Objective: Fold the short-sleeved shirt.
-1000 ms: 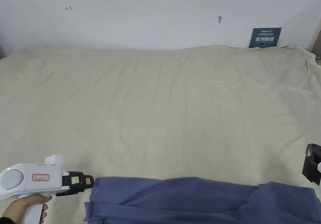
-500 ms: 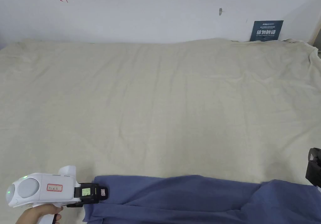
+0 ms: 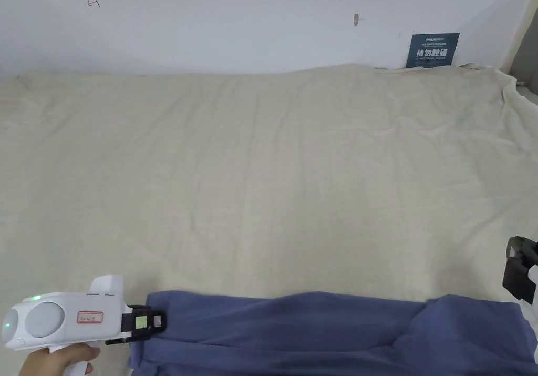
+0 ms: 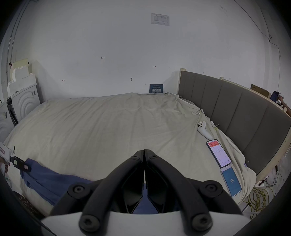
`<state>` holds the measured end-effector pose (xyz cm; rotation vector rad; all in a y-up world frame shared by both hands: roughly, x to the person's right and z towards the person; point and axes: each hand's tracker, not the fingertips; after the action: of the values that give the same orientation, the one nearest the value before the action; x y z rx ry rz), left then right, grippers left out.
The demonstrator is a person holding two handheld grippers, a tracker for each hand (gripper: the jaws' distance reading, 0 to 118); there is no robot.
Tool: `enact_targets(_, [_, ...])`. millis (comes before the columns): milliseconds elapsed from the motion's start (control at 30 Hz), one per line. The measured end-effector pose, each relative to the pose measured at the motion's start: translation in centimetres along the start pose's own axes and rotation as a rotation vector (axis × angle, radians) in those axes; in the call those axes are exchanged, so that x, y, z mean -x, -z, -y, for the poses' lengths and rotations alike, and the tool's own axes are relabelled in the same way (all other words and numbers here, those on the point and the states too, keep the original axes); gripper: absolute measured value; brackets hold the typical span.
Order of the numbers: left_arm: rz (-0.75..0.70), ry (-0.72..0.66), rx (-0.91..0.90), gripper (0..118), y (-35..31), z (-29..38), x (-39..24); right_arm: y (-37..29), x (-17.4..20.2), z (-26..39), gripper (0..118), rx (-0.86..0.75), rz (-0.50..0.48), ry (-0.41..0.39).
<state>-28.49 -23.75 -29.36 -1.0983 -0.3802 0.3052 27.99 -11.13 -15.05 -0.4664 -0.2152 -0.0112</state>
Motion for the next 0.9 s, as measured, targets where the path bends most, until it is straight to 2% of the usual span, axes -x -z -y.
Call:
enact_targets(100, [0.017, -0.023, -0.042, 3, -2.7, -0.4, 0.2, -0.2, -0.1, -0.1, 0, -0.008, -0.006, 0.005])
enact_targets(200, [-0.053, -0.021, -0.063, 3, -5.5, -0.4, -0.3, -0.4, -0.2, -0.3, 0, -0.016, -0.014, 0.005])
enact_targets(333, [-0.143, -0.085, -0.079, 3, -8.4, 0.2, 1.1, -0.7, -0.4, -0.3, 0, -0.03, -0.032, 0.016])
enact_targets(433, [-0.166, -0.112, -0.072, 3, -9.4, 0.5, 1.2, -0.9, -0.5, -0.2, 0, -0.033, -0.042, 0.022])
enact_targets(567, [-0.136, -0.137, -0.059, 3, -9.6, 0.2, -1.9, -1.1, -0.7, 0.0, 0, -0.034, -0.048, 0.024])
enact_targets(667, [-0.007, -0.128, -0.054, 3, -9.1, -0.4, -5.4, -1.3, -0.9, 0.1, 0, -0.036, -0.051, 0.03])
enact_targets(900, [0.135, 0.04, 0.048, 3, -4.5, -1.4, -15.3, -2.1, -1.8, 0.4, 0, -0.043, -0.043, 0.044])
